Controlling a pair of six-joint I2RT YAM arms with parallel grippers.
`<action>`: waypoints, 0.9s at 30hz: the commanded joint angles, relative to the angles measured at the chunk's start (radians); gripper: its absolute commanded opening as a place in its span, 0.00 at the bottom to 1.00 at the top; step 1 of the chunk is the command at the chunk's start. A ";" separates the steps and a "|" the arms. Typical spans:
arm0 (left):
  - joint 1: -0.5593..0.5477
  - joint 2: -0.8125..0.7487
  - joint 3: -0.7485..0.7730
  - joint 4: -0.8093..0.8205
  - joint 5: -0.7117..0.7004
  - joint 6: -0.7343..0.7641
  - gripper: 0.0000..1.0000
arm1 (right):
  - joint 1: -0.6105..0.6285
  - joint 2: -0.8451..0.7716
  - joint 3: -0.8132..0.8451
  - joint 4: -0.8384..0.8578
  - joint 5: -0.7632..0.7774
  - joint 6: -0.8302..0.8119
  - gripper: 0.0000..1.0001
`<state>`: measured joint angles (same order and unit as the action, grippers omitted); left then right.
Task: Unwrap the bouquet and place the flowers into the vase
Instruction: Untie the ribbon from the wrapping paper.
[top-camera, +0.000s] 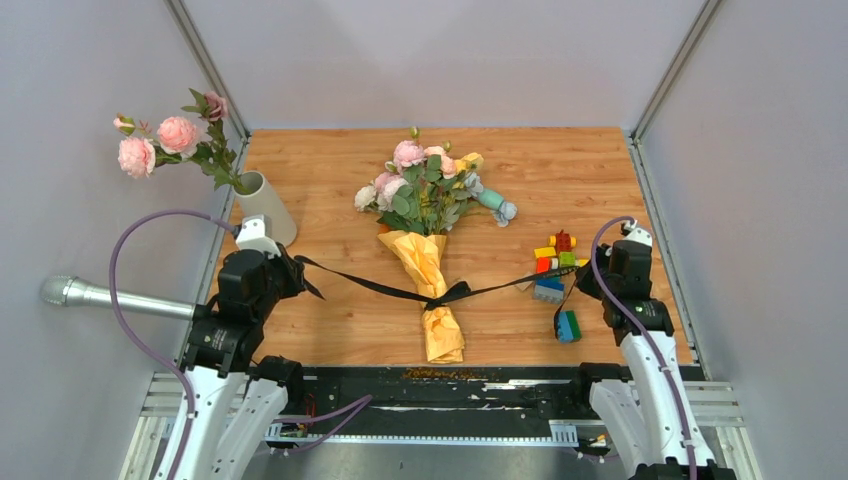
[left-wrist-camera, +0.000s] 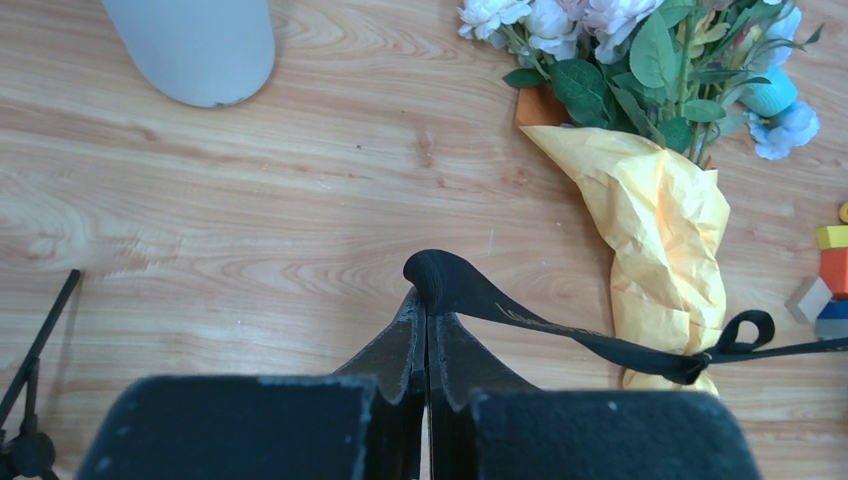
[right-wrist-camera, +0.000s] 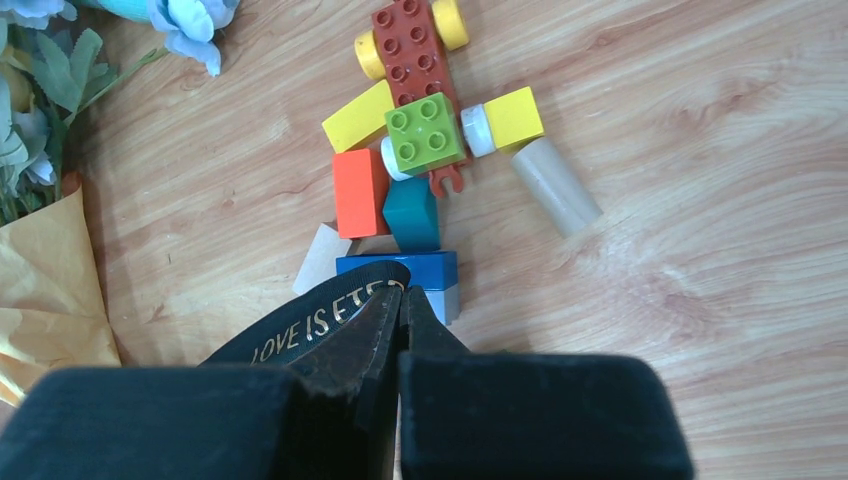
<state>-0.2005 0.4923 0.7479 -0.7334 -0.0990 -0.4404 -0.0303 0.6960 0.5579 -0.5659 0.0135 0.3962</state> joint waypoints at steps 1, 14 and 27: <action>0.010 -0.009 0.053 -0.017 -0.066 0.054 0.00 | -0.024 -0.012 0.051 -0.014 0.002 -0.019 0.00; 0.010 0.023 0.107 -0.002 -0.155 0.124 0.00 | -0.050 0.011 0.093 -0.036 0.065 -0.004 0.00; 0.010 0.026 0.108 0.038 -0.212 0.212 0.00 | -0.078 0.040 0.094 -0.036 0.103 0.011 0.00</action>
<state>-0.2001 0.5259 0.8322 -0.7479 -0.2768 -0.2836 -0.0978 0.7319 0.6147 -0.6106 0.0822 0.3916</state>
